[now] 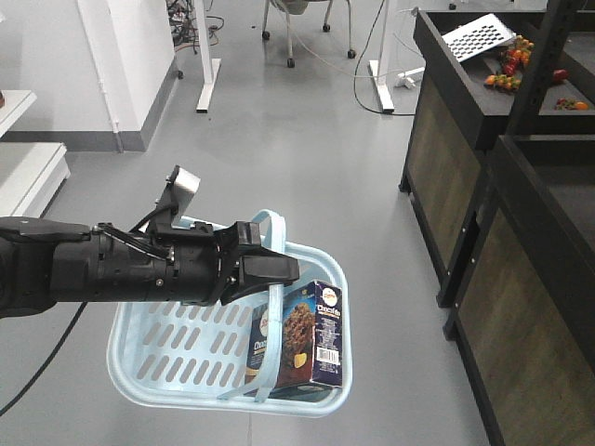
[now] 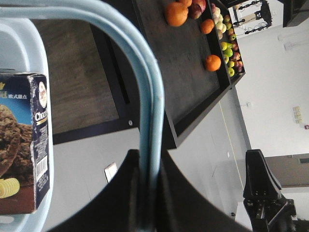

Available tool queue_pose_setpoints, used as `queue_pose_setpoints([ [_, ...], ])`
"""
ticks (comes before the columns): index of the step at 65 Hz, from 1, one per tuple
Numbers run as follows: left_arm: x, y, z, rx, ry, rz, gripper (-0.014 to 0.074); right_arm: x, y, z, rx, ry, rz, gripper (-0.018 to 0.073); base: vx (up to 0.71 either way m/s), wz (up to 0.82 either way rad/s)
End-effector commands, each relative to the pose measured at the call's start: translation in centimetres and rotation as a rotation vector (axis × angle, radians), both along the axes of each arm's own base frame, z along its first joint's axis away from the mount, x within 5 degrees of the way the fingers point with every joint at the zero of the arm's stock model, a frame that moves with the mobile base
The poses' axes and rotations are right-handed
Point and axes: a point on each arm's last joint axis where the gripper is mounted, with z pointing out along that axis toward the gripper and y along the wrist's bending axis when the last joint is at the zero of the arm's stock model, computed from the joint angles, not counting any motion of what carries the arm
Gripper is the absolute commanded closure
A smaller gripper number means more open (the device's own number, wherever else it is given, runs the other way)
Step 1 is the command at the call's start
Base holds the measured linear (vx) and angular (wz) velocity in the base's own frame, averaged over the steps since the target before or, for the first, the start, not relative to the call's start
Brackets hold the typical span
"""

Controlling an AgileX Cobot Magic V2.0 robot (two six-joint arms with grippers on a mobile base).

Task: Left arm holds basket, right arm returns cookies
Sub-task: 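Hold the basket in the left gripper while turning past the fruit counters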

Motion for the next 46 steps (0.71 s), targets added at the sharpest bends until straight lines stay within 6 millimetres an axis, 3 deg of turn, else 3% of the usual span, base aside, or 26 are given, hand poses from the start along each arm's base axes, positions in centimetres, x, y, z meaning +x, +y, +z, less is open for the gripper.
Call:
queue_pose_setpoints([
  [1,-0.37,-0.31,3.27,-0.141,-0.051,0.002,0.0599,-0.03,0.05,0.16,-0.025,-0.068,0.003,0.0565,0.34,0.0],
  [46,-0.37,-0.31,3.27,-0.141,-0.051,0.002,0.0599,-0.03,0.05,0.16,-0.025,-0.068,0.003,0.0565,0.35,0.02],
])
